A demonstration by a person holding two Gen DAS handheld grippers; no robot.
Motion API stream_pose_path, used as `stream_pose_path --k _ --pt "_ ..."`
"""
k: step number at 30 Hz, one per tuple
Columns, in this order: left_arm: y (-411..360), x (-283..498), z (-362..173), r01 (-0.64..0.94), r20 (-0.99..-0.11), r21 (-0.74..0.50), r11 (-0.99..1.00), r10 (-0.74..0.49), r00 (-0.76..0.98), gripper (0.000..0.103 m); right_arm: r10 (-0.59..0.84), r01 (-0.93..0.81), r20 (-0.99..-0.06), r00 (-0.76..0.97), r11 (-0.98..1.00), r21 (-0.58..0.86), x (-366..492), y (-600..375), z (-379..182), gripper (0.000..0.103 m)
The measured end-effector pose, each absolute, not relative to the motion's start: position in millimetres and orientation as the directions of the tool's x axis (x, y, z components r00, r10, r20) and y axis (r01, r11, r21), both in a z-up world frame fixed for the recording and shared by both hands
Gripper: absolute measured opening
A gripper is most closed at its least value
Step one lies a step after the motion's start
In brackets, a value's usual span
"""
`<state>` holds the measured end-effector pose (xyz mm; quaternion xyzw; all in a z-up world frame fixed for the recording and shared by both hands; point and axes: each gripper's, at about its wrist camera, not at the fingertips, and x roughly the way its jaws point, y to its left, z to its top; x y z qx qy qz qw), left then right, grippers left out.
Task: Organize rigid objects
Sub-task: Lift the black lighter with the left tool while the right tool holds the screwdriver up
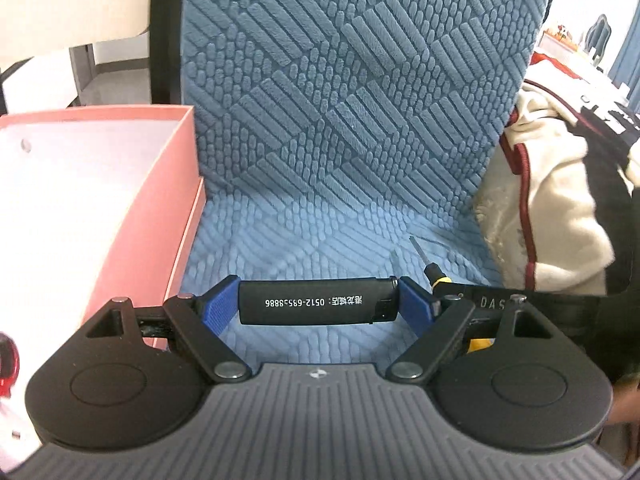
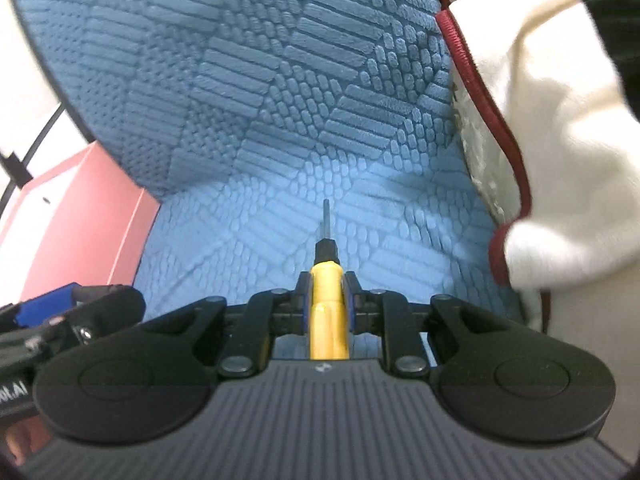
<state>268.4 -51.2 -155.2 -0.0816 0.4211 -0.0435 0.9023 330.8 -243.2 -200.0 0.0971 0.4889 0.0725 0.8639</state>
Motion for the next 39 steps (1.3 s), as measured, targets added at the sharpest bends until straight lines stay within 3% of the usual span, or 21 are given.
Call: stream_pose_path --k 13,39 --pt "-35 212 -134 0.023 -0.750 -0.223 0.975 -0.187 0.635 0.086 0.265 -0.031 -0.813 0.518 0.956 0.292 255 -232 -185 0.020" --pt "-6 187 -72 0.031 -0.743 -0.244 0.969 -0.207 0.636 0.086 0.269 -0.036 -0.784 0.559 0.953 0.301 226 -218 -117 0.020"
